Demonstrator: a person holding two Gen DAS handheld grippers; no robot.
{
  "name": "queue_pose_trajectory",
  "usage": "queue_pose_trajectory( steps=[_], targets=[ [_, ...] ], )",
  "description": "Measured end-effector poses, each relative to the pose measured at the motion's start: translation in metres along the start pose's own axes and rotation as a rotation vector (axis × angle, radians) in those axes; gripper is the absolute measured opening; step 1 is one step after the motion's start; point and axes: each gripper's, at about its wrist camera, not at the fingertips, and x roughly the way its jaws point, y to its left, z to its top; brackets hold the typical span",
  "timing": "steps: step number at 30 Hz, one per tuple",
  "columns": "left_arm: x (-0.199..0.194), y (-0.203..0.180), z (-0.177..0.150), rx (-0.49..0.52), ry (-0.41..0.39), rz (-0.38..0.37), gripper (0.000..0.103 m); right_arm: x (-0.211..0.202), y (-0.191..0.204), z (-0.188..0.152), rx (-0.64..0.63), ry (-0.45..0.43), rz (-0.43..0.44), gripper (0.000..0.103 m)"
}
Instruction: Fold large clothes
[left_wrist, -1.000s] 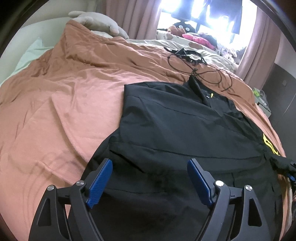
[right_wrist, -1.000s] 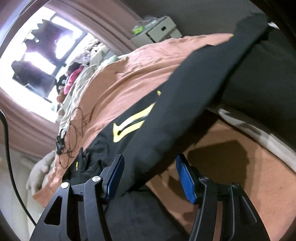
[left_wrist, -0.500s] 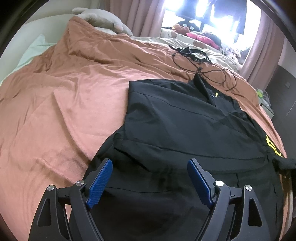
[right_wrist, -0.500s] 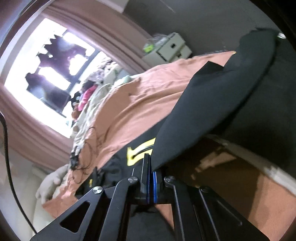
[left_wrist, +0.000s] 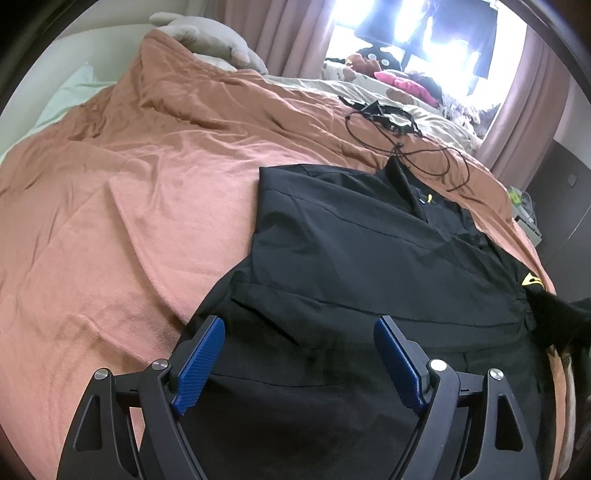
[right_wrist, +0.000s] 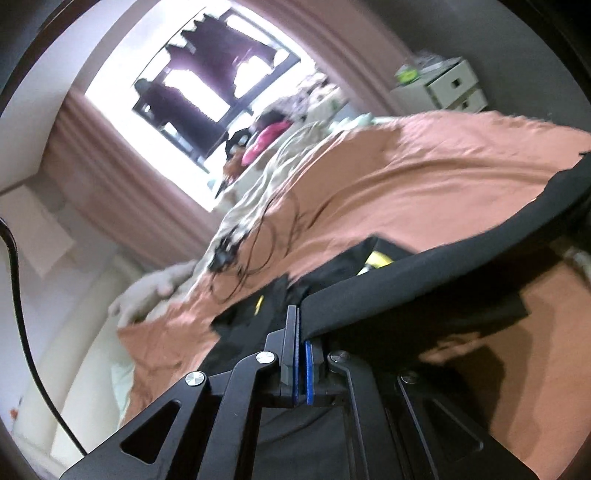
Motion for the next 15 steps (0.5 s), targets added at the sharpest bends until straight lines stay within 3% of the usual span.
queue_pose_trajectory(
  steps=[4,7,10,12,14,15],
  targets=[
    [0.0,0.001,0.001,-0.002,0.002,-0.002,0.084,0.034,0.013,-0.025,-0.03,0.1,-0.003,0.004],
    [-0.001,0.0,0.0,0.0,0.005,-0.009,0.084,0.062,0.016,-0.044,-0.043,0.204,-0.089,0.006],
    [-0.004,-0.002,-0.001,0.004,0.007,-0.02,0.084,0.069,0.01,-0.053,-0.012,0.289,-0.133,0.032],
    [-0.005,-0.005,-0.001,0.008,0.008,-0.028,0.084,0.058,0.004,-0.05,0.027,0.273,-0.11,0.071],
    [-0.006,-0.009,-0.001,0.012,0.006,-0.032,0.084,0.036,-0.005,-0.042,0.054,0.21,-0.129,0.087],
    [-0.008,-0.011,-0.002,0.016,0.003,-0.035,0.084,0.027,-0.01,-0.038,0.069,0.19,-0.143,0.088]
  ],
)
